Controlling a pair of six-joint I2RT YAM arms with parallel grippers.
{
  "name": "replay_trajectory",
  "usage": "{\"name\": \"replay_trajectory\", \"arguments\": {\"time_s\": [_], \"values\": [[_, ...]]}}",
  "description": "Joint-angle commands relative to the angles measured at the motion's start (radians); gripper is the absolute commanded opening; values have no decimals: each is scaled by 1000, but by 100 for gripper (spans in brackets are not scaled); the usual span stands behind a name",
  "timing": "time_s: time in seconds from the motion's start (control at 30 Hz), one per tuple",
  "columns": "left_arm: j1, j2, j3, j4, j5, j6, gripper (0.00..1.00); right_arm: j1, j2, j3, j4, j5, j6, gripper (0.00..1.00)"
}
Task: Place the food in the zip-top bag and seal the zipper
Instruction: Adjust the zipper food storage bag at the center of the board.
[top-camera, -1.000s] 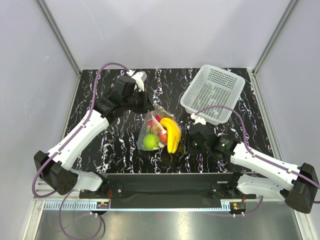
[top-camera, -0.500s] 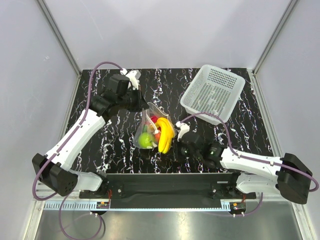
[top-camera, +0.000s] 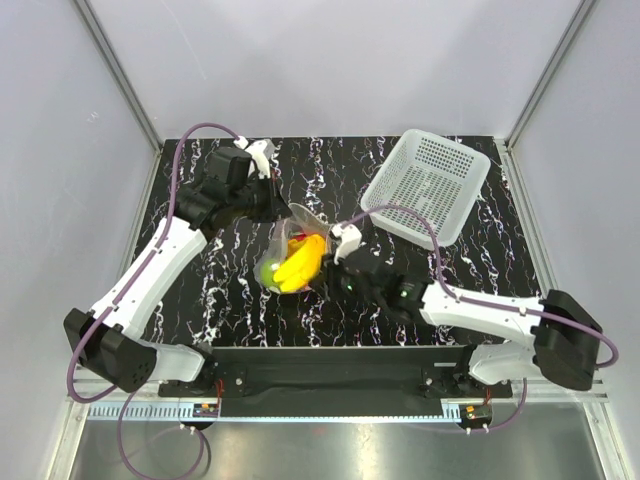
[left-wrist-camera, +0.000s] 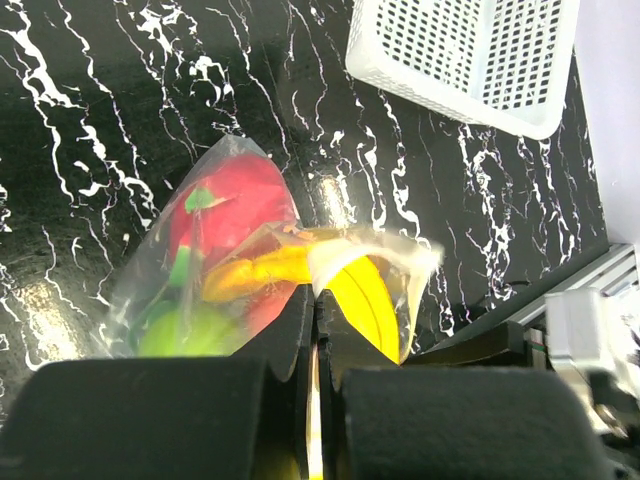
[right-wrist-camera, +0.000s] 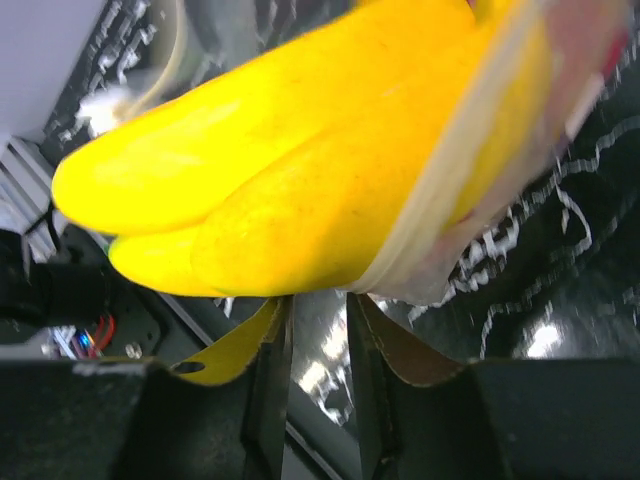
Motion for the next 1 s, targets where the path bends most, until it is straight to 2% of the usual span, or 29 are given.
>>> {"name": "replay_trajectory", "arguments": {"time_s": [0.0,0.17,0.3,0.57,0.73,0.83,0.97], "values": [[12,-28,21,11,41,22,0,8,81,179,13,62,-82,35],[29,-25,30,-5,53,34,0,-3,162,289,5,91,-100,39],[47,-19,41,-21,80,49,0,-43,172,338,-22,58,-100,42],[105,26,119,-113,114,103,0,-95,279,511,-186,-2,-157,50],[139,35,140,-122,128,108,0,-116,333,598,-259,-1,-128,50],[153,38,142,-124,134,108,0,-120,362,647,-298,39,-79,45],[175,39,128,-111,159,100,0,-123,452,772,-398,85,-36,44]]}}
